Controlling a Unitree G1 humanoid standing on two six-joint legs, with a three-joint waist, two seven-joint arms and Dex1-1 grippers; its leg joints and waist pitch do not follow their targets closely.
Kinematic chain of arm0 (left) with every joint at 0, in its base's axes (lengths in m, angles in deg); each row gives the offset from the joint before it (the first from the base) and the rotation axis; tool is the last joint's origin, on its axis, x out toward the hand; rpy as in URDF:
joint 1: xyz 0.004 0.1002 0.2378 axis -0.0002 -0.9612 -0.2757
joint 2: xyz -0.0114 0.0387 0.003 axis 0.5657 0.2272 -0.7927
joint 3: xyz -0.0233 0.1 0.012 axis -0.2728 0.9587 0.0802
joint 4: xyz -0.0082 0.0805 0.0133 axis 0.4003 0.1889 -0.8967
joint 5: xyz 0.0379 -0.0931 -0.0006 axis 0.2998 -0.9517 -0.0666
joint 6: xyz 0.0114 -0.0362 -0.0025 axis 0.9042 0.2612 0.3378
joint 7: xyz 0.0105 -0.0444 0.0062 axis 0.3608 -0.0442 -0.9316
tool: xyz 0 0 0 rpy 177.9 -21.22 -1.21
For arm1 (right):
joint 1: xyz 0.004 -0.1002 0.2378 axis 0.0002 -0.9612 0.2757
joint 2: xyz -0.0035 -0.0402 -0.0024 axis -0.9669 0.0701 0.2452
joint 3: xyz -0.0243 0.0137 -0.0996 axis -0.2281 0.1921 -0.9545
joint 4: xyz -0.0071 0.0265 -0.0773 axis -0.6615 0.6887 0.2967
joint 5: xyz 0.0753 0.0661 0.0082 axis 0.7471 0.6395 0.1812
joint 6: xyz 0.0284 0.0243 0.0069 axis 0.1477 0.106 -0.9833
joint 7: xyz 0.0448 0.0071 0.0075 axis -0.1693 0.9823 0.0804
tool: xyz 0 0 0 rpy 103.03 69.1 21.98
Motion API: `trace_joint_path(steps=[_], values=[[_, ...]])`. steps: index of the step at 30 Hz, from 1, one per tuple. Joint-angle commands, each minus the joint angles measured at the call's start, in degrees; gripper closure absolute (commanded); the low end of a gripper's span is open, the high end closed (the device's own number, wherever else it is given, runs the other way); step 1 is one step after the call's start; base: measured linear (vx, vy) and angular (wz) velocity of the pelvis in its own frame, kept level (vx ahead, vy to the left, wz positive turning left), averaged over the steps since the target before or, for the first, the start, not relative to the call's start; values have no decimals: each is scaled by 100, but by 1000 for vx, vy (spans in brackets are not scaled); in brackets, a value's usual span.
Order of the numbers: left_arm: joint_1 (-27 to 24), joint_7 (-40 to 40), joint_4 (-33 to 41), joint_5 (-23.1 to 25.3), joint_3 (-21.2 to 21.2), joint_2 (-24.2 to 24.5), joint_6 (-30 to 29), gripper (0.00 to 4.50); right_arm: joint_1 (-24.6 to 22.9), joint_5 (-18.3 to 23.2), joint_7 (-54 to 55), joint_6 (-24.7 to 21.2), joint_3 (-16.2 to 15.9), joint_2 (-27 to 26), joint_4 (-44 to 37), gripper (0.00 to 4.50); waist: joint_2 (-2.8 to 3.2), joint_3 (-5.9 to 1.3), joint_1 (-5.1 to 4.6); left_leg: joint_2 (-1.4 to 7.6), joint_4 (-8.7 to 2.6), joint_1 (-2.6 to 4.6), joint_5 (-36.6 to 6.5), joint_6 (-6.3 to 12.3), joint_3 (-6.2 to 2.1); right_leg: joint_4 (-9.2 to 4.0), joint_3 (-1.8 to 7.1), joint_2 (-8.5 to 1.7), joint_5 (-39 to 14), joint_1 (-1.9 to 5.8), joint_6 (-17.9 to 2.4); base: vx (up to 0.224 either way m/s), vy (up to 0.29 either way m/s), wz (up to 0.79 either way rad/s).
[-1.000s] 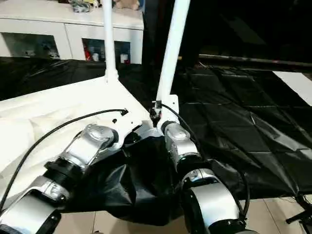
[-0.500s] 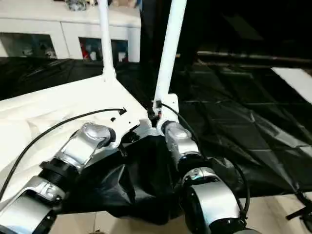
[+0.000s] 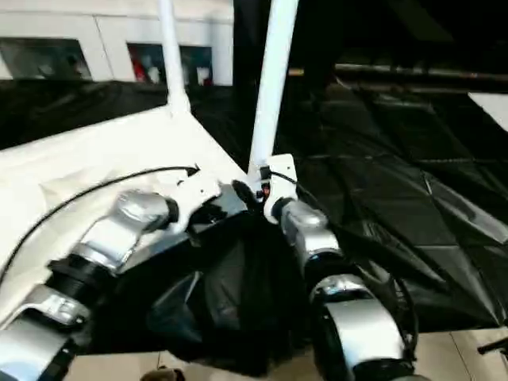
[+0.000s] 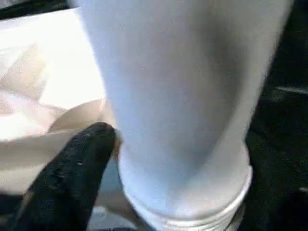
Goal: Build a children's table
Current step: Insert table leg to table base
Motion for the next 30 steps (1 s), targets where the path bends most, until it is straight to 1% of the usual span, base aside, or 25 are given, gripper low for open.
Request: trace_joint_path(steps=[1, 2, 3, 6, 7, 8, 10, 11, 12, 13, 14, 15, 16, 17, 18, 19, 22, 25, 26, 30], values=[[-110, -376, 38, 16, 247, 121, 306, 450, -228, -122, -499, -120, -243, 221, -360, 12, 5, -368, -13, 185, -202, 97, -379, 413, -28, -240, 301, -345, 1079, 281, -1210, 0, 0, 0], [-113, -407, 36, 14, 257, 139, 338, 450, -249, -135, -556, -129, -264, 254, -411, 12, 1, -371, -19, 188, -193, 104, -379, 430, -18, -233, 307, -348, 1093, 270, -1228, 0, 0, 0], [-144, -479, 58, -6, 269, 173, 386, 450, -330, -141, -711, -139, -313, 329, -558, 12, 7, -363, -23, 195, -202, 96, -416, 429, -22, -238, 301, -347, 990, 273, -1260, 0, 0, 0], [-211, -735, 106, -41, 319, 309, 626, 450, -588, -116, -1185, -225, -408, 553, -1040, 12, 3, -347, 0, 221, -213, 93, -627, 372, -28, -268, 298, -361, 620, 281, -1199, 0, 0, 0], [-256, -979, 164, -121, 328, 423, 837, 450, -840, -62, -1580, -340, -499, 768, -1517, 12, 10, -347, -1, 229, -217, 98, -676, 346, -28, -265, 301, -360, 557, 274, -1185, 0, 0, 0], [-280, -1112, 203, -179, 323, 486, 868, 450, -990, -14, -1801, -421, -553, 896, -1811, 12, 8, -351, 33, 231, -208, 115, -708, 333, -27, -276, 299, -347, 502, 274, -1131, 0, 0, 0], [-289, -1231, 219, -229, 319, 537, 923, 450, -1102, 35, -1972, -490, -598, 995, -2054, 12, -2, -343, 42, 229, -205, 98, -691, 298, -27, -255, 302, -343, 533, 267, -1148, 0, 0, 0], [-305, -1359, 234, -296, 318, 577, 1045, 450, -1192, 78, -2096, -567, -637, 1074, -2255, 12, -8, -343, 43, 224, -200, 93, -716, 287, -26, -254, 303, -347, 504, 268, -1158, 0, 0, 0], [-338, -1587, 285, -395, 318, 650, 1157, 450, -1325, 141, -2334, -666, -700, 1214, -2546, 12, 2, -333, 44, 224, -203, 86, -803, 267, -30, -263, 305, -359, 353, 267, -1145, 0, 0, 0], [-379, -1794, 328, -453, 340, 730, 1281, 450, -1439, 181, -2560, -730, -763, 1332, -2774, 12, -1, -339, 65, 232, -193, 91, -841, 268, -31, -270, 307, -370, 269, 277, -1109, 0, 0, 0], [-400, -1884, 345, -469, 354, 770, 1338, 450, -1488, 195, -2663, -748, -793, 1382, -2865, 12, -7, -329, 60, 234, -202, 82, -855, 270, -36, -275, 307, -366, 240, 277, -1102, 0, 0, 0], [-421, -1951, 351, -479, 361, 813, 1385, 450, -1563, 210, -2851, -775, -868, 1466, -2999, 12, 5, -329, 64, 240, -206, 87, -919, 249, -33, -275, 306, -370, 153, 263, -1114, 0, 0, 0], [-436, -1991, 352, -484, 361, 838, 1419, 450, -1626, 217, -2978, -813, -915, 1523, -3119, 12, 4, -329, 70, 239, -204, 94, -973, 239, -30, -284, 305, -368, 99, 259, -1123, 0, 0, 0], [-456, -2113, 358, -534, 349, 885, 1475, 450, -1774, 209, -3299, -877, -1078, 1695, -3385, 12, 7, -325, 74, 241, -206, 100, -1030, 218, -29, -288, 307, -365, 20, 247, -1140, 0, 0, 0], [-465, -2168, 362, -558, 343, 910, 1499, 450, -1846, 205, -3413, -934, -1141, 1769, -3524, 12, 4, -318, 97, 244, -203, 102, -1083, 206, -33, -297, 306, -362, -62, 252, -1121, 0, 0, 0], [-469, -2199, 362, -572, 336, 929, 1517, 450, -1892, 198, -3461, -983, -1174, 1813, -3617, 12, 2, -318, 99, 250, -212, 90, -1112, 190, -41, -289, 309, -372, -121, 256, -1107, 0, 0, 0], [-477, -2276, 367, -621, 319, 950, 1537, 450, -1933, 194, -3502, -1045, -1169, 1834, -3694, 12, -6, -325, 82, 241, -212, 91, -1151, 133, -45, -289, 310, -385, -216, 245, -1149, 0, 0, 0], [-486, -2363, 388, -653, 320, 964, 1565, 450, -1942, 178, -3492, -1068, -1194, 1852, -3706, 12, -12, -335, 86, 238, -195, 95, -1060, 134, -44, -272, 313, -387, -129, 248, -1194, 0, 0, 0], [-488, -2391, 390, -662, 322, 973, 1583, 450, -1935, 198, -3478, -1090, -1188, 1836, -3713, 38, -19, -340, 85, 234, -186, 92, -974, 158, -41, -257, 310, -380, -15, 249, -1217, 0, 0, 0], [-499, -2450, 382, -659, 318, 1003, 1641, 450, -1930, 240, -3438, -1174, -1203, 1823, -3782, 48, -26, -360, 96, 220, -146, 81, -727, 264, -37, -210, 300, -368, 340, 264, -1286, 0, 0, 0]])
